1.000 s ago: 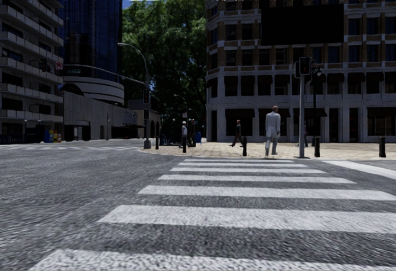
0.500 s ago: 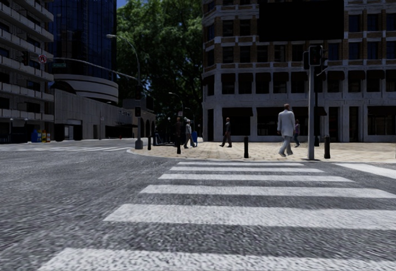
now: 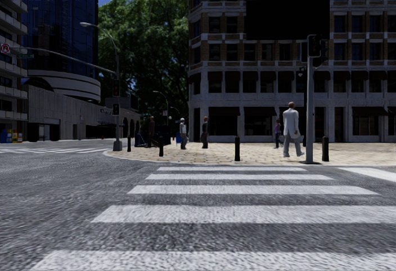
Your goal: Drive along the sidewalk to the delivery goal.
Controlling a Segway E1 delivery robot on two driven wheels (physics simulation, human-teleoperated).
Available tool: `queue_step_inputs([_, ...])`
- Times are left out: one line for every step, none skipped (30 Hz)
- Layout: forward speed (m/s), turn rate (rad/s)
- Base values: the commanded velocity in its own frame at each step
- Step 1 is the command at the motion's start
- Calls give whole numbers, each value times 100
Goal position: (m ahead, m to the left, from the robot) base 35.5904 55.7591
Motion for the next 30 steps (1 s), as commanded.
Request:
queue_step_inputs([191, -21])
queue_step_inputs([191, -21])
queue_step_inputs([191, -21])
queue_step_inputs([191, -16])
queue_step_inputs([191, -9])
queue_step_inputs([191, -6])
queue_step_inputs([191, -3])
queue_step_inputs([191, -3])
queue_step_inputs([191, -1])
queue_step_inputs([191, 0])
queue_step_inputs([190, 0])
queue_step_inputs([190, 0])
queue_step_inputs([190, 0])
queue_step_inputs([189, 0])
queue_step_inputs([189, 0])
queue_step_inputs([189, 0])
queue_step_inputs([189, 0])
queue_step_inputs([189, 0])
queue_step_inputs([189, 0])
queue_step_inputs([189, 0])
queue_step_inputs([189, 0])
queue_step_inputs([189, 0])
queue_step_inputs([189, 0])
queue_step_inputs([189, 0])
queue_step_inputs([189, 0])
queue_step_inputs([189, 0])
queue_step_inputs([189, 0])
queue_step_inputs([189, 0])
queue_step_inputs([189, 0])
queue_step_inputs([189, 0])
